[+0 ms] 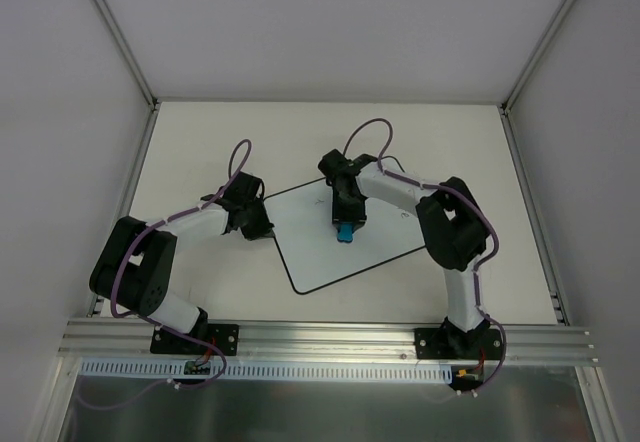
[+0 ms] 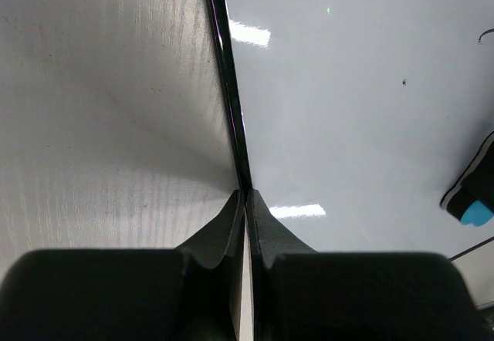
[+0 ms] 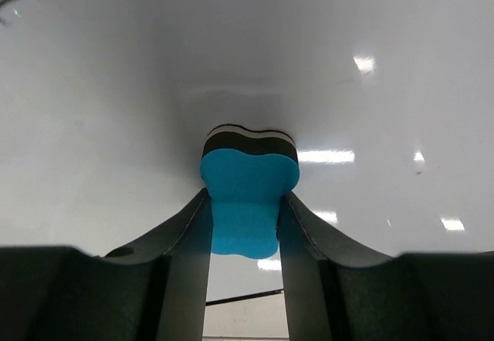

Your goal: Erase the whiteboard

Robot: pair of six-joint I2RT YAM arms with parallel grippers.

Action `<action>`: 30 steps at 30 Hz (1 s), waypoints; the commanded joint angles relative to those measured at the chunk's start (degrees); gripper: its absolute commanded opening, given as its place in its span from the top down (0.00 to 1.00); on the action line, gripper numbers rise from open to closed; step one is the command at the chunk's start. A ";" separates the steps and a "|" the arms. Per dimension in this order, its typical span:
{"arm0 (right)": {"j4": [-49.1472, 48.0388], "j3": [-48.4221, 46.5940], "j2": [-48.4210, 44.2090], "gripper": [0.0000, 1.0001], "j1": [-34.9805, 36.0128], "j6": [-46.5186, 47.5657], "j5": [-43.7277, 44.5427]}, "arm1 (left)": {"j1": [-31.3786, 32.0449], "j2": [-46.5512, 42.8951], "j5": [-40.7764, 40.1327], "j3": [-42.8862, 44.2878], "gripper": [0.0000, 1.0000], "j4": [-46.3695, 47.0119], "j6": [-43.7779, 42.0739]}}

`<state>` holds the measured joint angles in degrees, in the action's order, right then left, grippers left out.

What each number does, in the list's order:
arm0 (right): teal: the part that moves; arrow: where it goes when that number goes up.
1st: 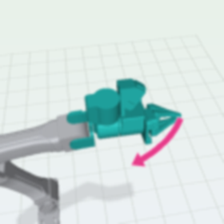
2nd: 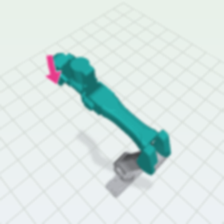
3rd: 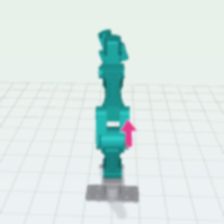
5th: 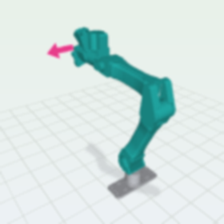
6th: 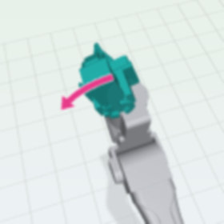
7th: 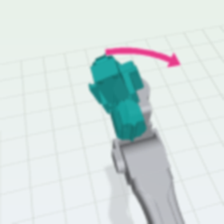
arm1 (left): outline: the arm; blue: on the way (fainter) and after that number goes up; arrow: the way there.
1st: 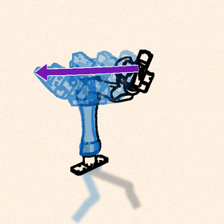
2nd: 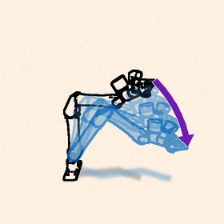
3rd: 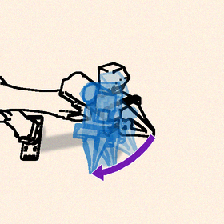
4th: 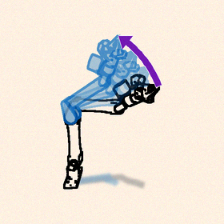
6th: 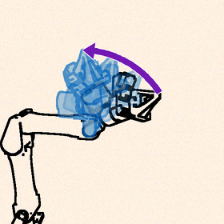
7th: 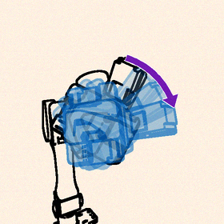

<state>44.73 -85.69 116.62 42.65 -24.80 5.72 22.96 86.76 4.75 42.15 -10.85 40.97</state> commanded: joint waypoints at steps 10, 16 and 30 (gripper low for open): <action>0.09 -18.60 11.69 1.00 1.90 -3.06 -1.23 | 0.94 -0.10 -0.36 -3.39 1.00 -6.64 -0.54; 4.04 -28.56 19.43 1.00 4.98 -3.95 -2.29 | 1.56 -0.45 -0.18 -4.36 1.00 -6.73 -0.10; 10.55 -33.32 19.62 1.00 -3.17 -0.78 4.91 | 1.74 -1.24 -0.54 -5.94 1.00 -6.73 0.43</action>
<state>50.96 -119.35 137.12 45.84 -26.59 5.17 23.46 84.36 5.37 39.35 -9.69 41.58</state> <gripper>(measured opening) 0.387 0.008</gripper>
